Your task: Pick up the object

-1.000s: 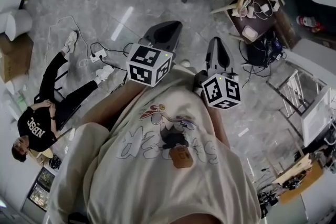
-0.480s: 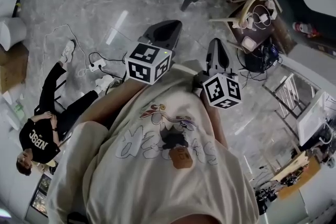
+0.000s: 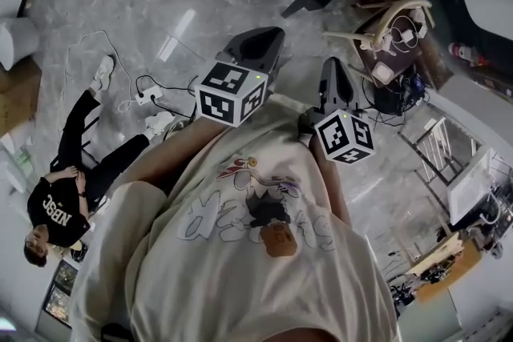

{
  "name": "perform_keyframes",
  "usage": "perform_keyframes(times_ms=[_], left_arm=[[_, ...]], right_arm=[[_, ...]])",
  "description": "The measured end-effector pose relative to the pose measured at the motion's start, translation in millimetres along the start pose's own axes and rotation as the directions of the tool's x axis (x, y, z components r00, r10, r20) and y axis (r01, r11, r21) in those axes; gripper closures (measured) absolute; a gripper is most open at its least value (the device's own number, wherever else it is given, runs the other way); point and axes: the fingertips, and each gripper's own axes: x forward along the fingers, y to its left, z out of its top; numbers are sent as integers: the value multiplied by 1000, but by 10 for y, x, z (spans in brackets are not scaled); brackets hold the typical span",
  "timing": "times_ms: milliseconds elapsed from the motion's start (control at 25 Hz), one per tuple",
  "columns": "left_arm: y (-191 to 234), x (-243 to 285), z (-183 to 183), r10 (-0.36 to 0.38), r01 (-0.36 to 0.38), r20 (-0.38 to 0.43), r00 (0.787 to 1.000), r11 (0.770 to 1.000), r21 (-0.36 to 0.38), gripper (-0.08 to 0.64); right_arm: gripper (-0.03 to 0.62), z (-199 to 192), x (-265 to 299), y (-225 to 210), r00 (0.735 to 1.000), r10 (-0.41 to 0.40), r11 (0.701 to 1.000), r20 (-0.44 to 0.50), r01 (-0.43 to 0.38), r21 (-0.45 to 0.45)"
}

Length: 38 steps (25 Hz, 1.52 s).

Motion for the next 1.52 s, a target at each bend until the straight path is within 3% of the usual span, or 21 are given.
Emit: perform_keyframes(times_ms=[280, 640, 1040, 1320, 1520], left_arm=[[36, 161, 45, -5, 5, -20, 1000, 1000, 11, 546], [209, 538, 185, 61, -61, -40, 997, 998, 0, 546], [295, 1185, 653, 104, -105, -44, 994, 994, -19, 546], [359, 1642, 1022, 155, -156, -45, 987, 988, -22, 546], [393, 1865, 1313, 194, -194, -20, 981, 981, 2, 546]], right_arm=[[574, 61, 121, -108, 1000, -16, 1000, 5, 16, 19], [574, 303, 539, -288, 1000, 28, 999, -10, -28, 25], [574, 900, 1107, -601, 998, 53, 998, -36, -52, 23], [574, 1367, 1567, -753, 992, 111, 993, -55, -113, -17], [574, 1631, 1882, -886, 983, 162, 987, -83, -161, 20]])
